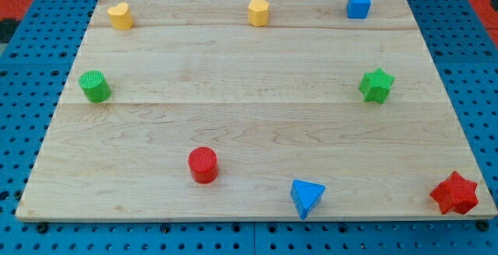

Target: Push the red star to the bottom right

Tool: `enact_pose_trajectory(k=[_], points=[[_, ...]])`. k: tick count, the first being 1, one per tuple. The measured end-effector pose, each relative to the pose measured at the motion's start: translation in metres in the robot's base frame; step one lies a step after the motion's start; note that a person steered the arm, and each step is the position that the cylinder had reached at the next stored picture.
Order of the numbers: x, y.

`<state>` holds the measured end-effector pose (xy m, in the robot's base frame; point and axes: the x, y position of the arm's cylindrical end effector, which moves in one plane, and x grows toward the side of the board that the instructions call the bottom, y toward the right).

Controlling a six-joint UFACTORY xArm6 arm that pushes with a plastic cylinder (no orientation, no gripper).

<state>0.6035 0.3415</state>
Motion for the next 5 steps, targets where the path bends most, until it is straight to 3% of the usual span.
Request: enact_pose_trajectory(k=[5], points=[[0.015,-0.126]])
